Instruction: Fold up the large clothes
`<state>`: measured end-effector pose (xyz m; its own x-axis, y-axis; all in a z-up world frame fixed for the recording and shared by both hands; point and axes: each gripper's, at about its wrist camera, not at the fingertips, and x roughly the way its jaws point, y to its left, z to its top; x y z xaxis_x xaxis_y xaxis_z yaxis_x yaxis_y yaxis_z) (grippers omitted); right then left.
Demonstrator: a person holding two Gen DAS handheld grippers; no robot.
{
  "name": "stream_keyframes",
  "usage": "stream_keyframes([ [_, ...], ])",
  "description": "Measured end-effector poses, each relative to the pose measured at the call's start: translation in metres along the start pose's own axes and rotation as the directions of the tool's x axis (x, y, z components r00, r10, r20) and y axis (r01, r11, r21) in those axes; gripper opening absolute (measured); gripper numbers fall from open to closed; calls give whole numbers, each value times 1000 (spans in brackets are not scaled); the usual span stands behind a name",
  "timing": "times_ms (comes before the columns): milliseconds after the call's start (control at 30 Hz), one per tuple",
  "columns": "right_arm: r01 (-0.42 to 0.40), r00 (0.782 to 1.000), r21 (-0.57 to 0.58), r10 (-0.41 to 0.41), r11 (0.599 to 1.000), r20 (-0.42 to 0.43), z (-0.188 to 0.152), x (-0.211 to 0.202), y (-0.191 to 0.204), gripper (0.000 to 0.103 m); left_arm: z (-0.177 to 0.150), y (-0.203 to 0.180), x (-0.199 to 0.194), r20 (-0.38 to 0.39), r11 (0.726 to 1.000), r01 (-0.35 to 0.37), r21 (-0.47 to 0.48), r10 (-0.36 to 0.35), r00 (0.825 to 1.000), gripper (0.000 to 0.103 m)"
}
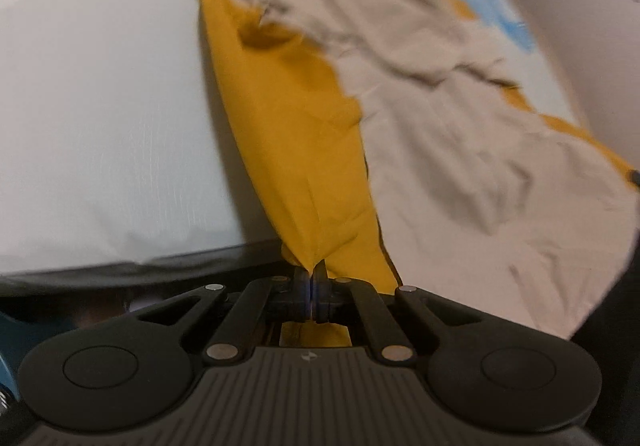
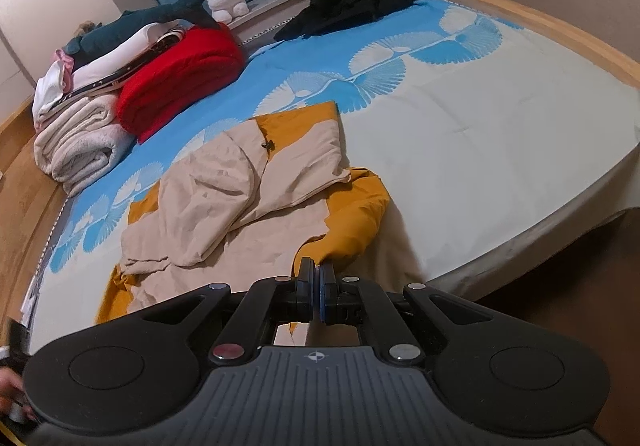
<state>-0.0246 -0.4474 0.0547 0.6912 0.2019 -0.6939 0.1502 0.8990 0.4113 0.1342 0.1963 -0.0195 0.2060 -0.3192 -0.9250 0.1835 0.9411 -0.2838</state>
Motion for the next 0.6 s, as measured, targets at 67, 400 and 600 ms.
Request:
stream_keyframes([
  [67, -11, 1000, -11, 11, 1000, 0, -1, -6, 2, 2, 2, 0, -26, 34, 999, 27, 25, -28, 999, 0],
  [400, -70, 997, 34, 69, 997, 15, 14, -21, -8, 2, 42, 4, -64, 121, 980, 195, 25, -197, 973, 0],
  [600, -116, 993, 36, 116, 993, 4, 92, 49, -1, 2, 130, 69, -34, 293, 907, 293, -304, -204, 934, 0],
])
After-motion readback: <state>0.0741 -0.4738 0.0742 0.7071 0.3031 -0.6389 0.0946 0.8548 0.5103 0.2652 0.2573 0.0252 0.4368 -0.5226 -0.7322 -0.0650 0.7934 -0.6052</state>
